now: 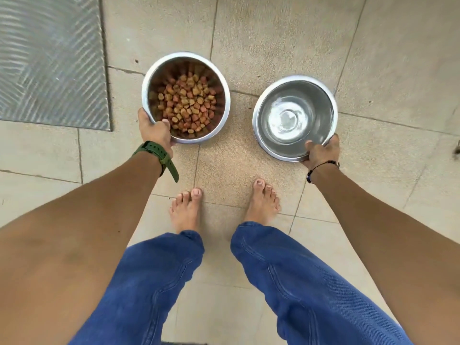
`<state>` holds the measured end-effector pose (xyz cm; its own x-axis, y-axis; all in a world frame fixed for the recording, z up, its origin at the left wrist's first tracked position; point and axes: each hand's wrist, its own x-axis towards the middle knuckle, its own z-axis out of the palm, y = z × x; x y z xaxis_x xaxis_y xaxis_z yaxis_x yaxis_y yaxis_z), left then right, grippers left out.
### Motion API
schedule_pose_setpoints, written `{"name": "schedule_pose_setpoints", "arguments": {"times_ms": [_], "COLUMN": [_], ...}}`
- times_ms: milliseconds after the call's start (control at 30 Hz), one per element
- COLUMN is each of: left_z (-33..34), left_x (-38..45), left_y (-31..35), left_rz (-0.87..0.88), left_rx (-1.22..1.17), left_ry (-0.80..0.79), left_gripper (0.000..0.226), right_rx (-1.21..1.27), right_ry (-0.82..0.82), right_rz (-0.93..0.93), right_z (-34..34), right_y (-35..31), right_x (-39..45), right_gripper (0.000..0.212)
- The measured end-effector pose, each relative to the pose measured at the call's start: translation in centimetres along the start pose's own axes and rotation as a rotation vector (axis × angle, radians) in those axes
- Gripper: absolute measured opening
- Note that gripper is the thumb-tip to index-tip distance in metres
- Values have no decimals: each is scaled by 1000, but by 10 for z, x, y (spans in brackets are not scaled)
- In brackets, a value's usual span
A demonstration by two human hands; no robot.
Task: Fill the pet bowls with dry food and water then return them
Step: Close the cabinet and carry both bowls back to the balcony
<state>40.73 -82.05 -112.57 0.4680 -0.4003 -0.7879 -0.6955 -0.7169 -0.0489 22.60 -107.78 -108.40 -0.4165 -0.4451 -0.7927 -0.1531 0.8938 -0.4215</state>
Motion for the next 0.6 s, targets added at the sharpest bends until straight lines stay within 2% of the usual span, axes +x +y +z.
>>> {"name": "schedule_pose_setpoints", "arguments": {"times_ms": [33, 133, 267, 367, 467, 600], "left_z": [7, 22, 33, 26, 10, -12], "left_x": [8, 15, 19, 17, 9, -8], "left_y": [-8, -11, -18, -12, -4, 3], "left_rz": [-15, -113, -90, -196, -227, -231], "left_rx": [71, -50, -45, -223, -292, -347], "left_ry": [8, 28, 53, 64, 25, -84], "left_gripper": [35, 36, 39, 60, 63, 48], "right_rx": [-2, 8, -4, -10, -46, -77], "right_ry": [-10, -24, 4, -12, 61, 114], "right_rz": [1, 13, 54, 120, 190, 213], "right_z": [1, 2, 7, 7, -3, -21], "right_y": [0, 2, 3, 2, -8, -30], "right_x": [0, 4, 9, 6, -17, -58], "right_gripper": [32, 31, 27, 20, 34, 50]}}
